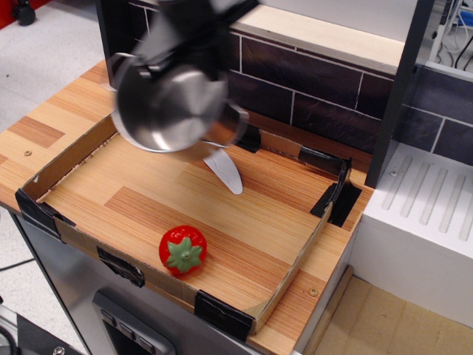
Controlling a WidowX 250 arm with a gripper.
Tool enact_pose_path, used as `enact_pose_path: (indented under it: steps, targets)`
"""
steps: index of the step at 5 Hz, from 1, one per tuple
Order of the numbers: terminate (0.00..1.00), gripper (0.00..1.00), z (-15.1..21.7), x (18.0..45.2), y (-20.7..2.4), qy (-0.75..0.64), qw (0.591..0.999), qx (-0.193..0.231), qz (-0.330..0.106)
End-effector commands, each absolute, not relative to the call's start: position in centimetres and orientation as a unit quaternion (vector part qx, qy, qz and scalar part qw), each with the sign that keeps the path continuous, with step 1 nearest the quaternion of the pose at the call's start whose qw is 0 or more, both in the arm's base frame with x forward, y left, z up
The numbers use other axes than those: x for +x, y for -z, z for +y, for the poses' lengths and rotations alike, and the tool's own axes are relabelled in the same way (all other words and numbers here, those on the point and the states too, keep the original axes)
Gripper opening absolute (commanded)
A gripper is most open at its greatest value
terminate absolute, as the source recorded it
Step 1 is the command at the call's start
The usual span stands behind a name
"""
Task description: Topple metal pot
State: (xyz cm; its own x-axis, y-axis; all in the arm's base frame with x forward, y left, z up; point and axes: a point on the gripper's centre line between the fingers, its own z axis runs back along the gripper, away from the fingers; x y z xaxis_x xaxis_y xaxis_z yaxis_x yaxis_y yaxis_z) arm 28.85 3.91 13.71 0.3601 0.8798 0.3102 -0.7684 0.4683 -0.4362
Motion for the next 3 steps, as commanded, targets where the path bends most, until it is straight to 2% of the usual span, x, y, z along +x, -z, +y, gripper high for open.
enact_pose_path:
  steps: [1,3]
  targets:
    - [0.0,0.0,7.5,27.2,-11.7,-0.44,0.806,-0.061,-0.391]
    - [0.0,0.0,7.3,26.7,-9.1,-0.411,0.804,-0.029,-0.43]
